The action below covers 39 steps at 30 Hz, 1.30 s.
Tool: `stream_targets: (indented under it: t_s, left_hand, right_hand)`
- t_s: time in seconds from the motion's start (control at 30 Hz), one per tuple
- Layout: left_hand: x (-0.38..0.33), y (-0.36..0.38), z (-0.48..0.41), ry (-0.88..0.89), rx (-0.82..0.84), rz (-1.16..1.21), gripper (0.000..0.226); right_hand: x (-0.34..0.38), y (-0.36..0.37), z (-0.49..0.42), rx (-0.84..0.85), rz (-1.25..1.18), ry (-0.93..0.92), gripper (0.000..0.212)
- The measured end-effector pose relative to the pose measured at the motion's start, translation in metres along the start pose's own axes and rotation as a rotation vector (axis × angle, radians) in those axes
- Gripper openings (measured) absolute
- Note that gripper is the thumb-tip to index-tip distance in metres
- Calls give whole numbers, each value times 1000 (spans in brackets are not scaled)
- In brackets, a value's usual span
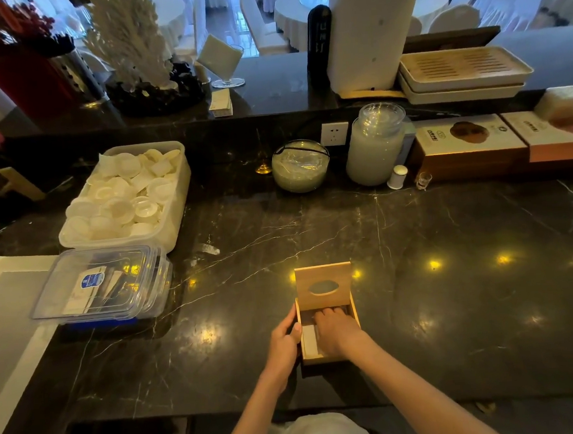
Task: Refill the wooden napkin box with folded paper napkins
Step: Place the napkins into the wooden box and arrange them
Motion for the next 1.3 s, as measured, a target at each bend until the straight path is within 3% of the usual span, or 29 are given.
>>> stream_targets:
  t_s: [0.27,0.4,0.53,1.17,1.3]
  left_hand:
    - [-2,1,2,4,2,-4,47]
    - [-2,3,1,23,-9,-17,48]
    - [1,3,-1,18,-6,-36,48]
    - [0,0,-2,30,12,-20,49]
    - [-2,0,-1,25,-1,3,49]
  right_hand:
    - [6,-2,13,-26,-10,35,49]
    - [8,-8,39,148,-49,-34,52]
    - [9,-3,49,288,108,-13,65]
    - [21,0,45,317,138,27,65]
    - [16,2,31,278,138,32,82]
Point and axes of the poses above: each hand's wrist, its own z-axis away from the middle knuckle, its own y-axis out of the palm, x = y × z, the point moved 1 cm from there along -z, towards the middle knuckle, and after that the axes turned 4 degrees about -z, right-handed, at the moved point
